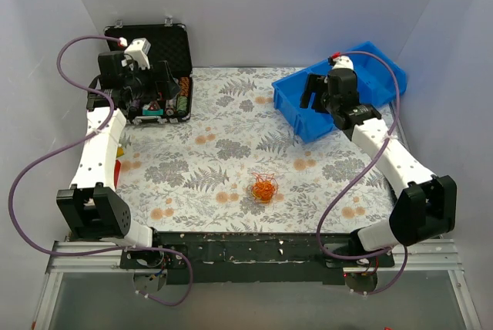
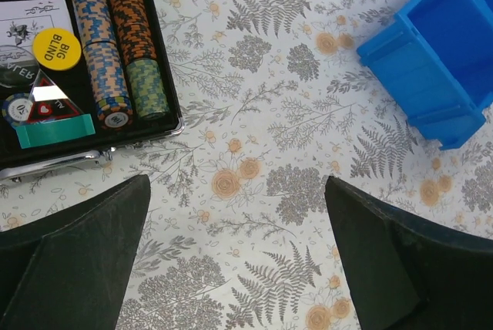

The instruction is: Untangle the cables

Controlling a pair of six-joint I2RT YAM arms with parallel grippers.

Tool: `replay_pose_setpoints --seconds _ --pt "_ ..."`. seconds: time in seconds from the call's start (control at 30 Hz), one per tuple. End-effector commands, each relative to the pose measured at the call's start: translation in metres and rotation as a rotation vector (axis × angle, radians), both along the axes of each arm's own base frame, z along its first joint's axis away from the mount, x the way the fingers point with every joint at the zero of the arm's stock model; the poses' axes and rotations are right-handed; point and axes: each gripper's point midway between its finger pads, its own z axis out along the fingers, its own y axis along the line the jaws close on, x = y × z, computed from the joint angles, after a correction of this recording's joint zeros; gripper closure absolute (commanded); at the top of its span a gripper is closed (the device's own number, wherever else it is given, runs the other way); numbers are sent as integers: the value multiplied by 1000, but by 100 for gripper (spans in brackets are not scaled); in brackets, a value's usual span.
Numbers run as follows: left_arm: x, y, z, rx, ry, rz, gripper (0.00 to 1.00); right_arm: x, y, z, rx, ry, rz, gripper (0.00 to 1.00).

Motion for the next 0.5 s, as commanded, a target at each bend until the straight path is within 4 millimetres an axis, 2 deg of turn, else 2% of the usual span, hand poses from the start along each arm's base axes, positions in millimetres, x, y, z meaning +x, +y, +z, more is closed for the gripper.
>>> replay_pose_setpoints --seconds 0.0,0.03,0.1,0.23,0.47 --pt "5 10 13 11 -55 63 2 22 -31 9 -23 -57 -110 15" --pt "3 9 12 17 -65 52 2 25 -34 4 -18 -40 -98 16" --pt "-3 3 11 28 -83 -3 2 28 -20 3 -33 -88 8 12" --pt "-3 3 5 9 -58 16 2 39 -6 -3 -145 -103 24 13" --pt "-1 10 -14 5 -6 74 2 43 15 -52 -186 -2 66 16"
